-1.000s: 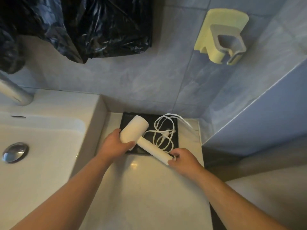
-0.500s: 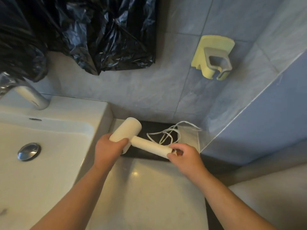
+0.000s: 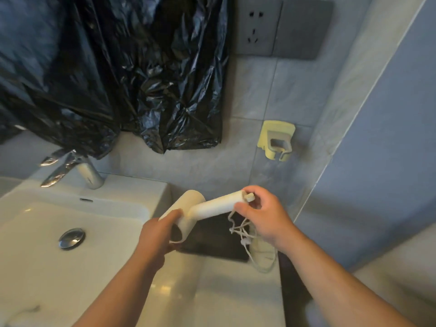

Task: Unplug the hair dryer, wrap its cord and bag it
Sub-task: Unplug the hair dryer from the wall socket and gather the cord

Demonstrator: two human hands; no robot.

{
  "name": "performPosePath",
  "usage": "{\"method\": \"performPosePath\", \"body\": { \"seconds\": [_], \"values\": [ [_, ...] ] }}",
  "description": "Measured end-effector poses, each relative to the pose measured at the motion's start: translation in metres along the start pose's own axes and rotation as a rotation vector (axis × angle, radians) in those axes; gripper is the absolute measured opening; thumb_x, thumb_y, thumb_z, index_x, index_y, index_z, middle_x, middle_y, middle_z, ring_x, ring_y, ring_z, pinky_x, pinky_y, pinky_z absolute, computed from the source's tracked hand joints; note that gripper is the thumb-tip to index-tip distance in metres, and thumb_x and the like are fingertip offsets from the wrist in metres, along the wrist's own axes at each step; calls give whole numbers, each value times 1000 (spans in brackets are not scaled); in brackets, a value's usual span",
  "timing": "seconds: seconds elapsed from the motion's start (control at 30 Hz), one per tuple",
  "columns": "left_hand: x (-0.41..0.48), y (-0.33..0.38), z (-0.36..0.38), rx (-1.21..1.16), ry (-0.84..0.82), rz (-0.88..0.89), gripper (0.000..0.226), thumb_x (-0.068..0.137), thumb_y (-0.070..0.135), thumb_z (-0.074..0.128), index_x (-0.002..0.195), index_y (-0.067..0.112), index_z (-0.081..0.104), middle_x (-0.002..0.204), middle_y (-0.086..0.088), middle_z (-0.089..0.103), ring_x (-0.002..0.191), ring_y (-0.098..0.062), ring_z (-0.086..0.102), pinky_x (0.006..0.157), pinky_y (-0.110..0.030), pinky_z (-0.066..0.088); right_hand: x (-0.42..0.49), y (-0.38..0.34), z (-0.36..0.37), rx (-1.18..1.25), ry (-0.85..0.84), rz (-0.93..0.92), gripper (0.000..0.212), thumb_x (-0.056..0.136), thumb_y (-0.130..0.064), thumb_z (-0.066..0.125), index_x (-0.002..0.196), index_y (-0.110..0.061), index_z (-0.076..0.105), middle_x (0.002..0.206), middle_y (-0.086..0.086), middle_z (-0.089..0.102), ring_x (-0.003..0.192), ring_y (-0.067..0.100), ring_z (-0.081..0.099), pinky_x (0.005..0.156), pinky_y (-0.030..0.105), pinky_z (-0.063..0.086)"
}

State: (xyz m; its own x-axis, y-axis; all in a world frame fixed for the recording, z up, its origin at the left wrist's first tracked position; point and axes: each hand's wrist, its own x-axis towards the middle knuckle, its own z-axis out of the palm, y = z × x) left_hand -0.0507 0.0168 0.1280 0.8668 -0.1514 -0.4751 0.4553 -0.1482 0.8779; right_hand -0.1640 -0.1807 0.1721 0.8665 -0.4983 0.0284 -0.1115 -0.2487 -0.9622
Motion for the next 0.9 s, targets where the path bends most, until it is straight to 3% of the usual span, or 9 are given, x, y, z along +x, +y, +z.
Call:
{"method": "performPosePath", "body": {
  "seconds": [0.07,0.13,0.23,0.33,0.4,0.5,0.6,0.73,0.9],
  "values": [
    [-12,6,-1,51,-47,-23,31,89,33,64,107,8,59,103,-12,59,95,-33,61,73,-47,61,3,-17,0,29,5,-38,14,78,-12,73,86,-17,63,76,-4,64,74,11,63,79,47,58],
    [-25,12,-1,88,-102,21,41,87,35,64,114,6,57,106,-14,59,96,-35,63,65,-43,62,6,-35,0,11,21,-85,20,72,-32,75,82,-20,62,75,-2,64,74,17,62,80,57,54],
    [-50,23,2,226,-121,217,54,65,42,68,110,13,58,105,-8,65,89,-22,66,60,-37,59,8,-60,-2,-25,37,-151,37,63,-53,70,81,-22,61,76,9,66,76,32,64,76,59,53],
    [-67,38,5,666,84,616,64,66,50,68,120,19,57,115,3,63,101,-19,62,78,-31,50,6,-87,-4,8,17,-193,41,61,-52,70,80,-17,62,79,17,67,71,25,62,74,60,54],
    [-81,55,7,810,100,817,51,73,54,64,117,29,60,111,9,65,102,-18,61,82,-33,50,1,-104,-4,22,-17,-218,40,62,-52,69,78,-17,61,72,12,65,68,21,61,73,60,54],
    [-99,75,10,942,87,933,35,82,50,59,114,35,59,99,12,70,90,-16,65,72,-32,52,-7,-124,-4,38,-40,-236,41,61,-52,70,75,-15,60,68,1,63,65,17,62,72,57,56],
    [-111,85,8,792,29,918,23,82,39,66,104,33,64,80,13,65,77,-11,61,61,-26,44,-15,-138,-6,70,-52,-237,36,60,-49,75,78,-20,62,72,-4,66,71,14,64,76,48,59],
    [-125,100,4,562,-53,888,8,76,31,71,79,30,64,72,9,65,68,-9,59,61,-27,45,-26,-146,-12,204,-149,-241,5,89,-24,65,90,-19,64,84,-1,68,80,11,60,78,31,51],
    [-150,112,-8,315,-188,815,18,67,36,68,75,19,68,66,8,63,64,-10,57,65,-35,49,-47,-152,-25,59,-185,-251,14,93,-16,60,93,-28,67,93,-3,70,88,12,62,85,30,53]
  ]
}}
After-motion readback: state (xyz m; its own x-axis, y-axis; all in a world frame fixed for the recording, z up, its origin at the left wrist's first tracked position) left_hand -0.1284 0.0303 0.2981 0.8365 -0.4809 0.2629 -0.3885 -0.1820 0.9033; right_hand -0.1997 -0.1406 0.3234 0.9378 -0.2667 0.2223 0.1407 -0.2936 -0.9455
